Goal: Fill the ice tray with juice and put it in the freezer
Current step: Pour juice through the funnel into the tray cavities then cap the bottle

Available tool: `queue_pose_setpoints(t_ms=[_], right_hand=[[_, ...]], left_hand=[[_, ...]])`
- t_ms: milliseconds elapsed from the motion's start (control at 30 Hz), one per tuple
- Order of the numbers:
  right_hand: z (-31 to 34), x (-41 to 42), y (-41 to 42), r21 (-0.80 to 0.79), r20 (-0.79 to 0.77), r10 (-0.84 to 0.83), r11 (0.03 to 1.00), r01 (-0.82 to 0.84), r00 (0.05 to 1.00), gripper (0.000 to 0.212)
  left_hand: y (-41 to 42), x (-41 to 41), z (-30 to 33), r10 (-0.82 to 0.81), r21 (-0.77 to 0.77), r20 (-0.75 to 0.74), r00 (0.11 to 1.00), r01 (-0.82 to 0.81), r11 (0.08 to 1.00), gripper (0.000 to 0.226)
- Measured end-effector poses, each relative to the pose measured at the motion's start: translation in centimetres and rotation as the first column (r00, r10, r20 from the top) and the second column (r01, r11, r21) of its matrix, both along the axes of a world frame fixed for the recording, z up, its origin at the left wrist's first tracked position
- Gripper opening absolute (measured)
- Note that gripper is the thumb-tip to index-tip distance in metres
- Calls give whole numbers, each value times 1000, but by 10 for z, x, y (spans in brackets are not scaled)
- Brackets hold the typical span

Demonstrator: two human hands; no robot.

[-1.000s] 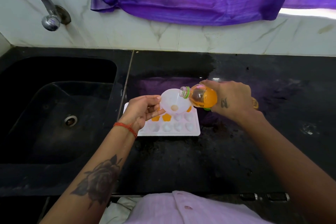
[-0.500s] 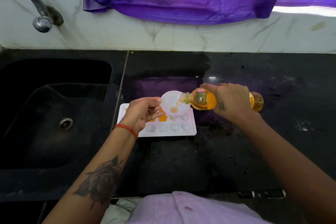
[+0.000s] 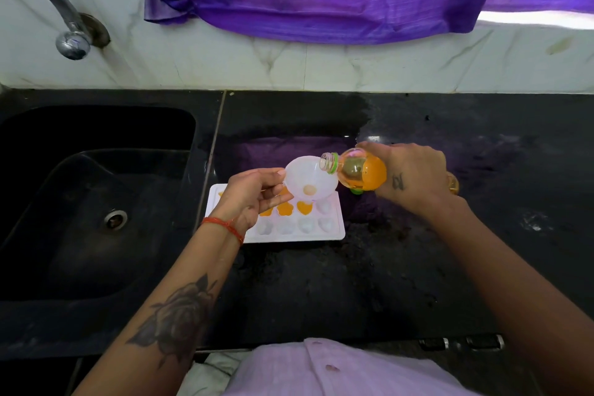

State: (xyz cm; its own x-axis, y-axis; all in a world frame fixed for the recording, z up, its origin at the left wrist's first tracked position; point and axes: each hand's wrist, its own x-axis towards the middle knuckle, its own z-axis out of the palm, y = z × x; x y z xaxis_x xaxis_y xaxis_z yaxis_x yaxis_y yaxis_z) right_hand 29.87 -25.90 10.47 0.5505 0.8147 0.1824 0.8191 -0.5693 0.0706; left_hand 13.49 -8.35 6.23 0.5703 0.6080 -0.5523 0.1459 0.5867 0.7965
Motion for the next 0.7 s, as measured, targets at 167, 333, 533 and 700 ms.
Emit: queue_pose_setpoints(t_ms=[167, 333, 533, 700], right_hand=[[1, 4, -6, 23, 18, -5, 1000, 5, 1000, 54], [-1, 9, -13, -24, 72, -31, 999, 33, 997, 59], [-7, 12, -21, -84, 87, -28, 996, 35, 996, 59], [-10, 13, -22, -92, 70, -21, 995, 27, 997, 56]], left_hand=[[-6, 8, 0, -17, -13, 26, 1000, 17, 1000, 10], [-12, 16, -4, -39, -9, 2, 999, 39, 999, 9], [-14, 21, -8, -34, -4, -26, 999, 33, 999, 5], [-16, 22, -8, -34, 3, -39, 999, 34, 999, 5]])
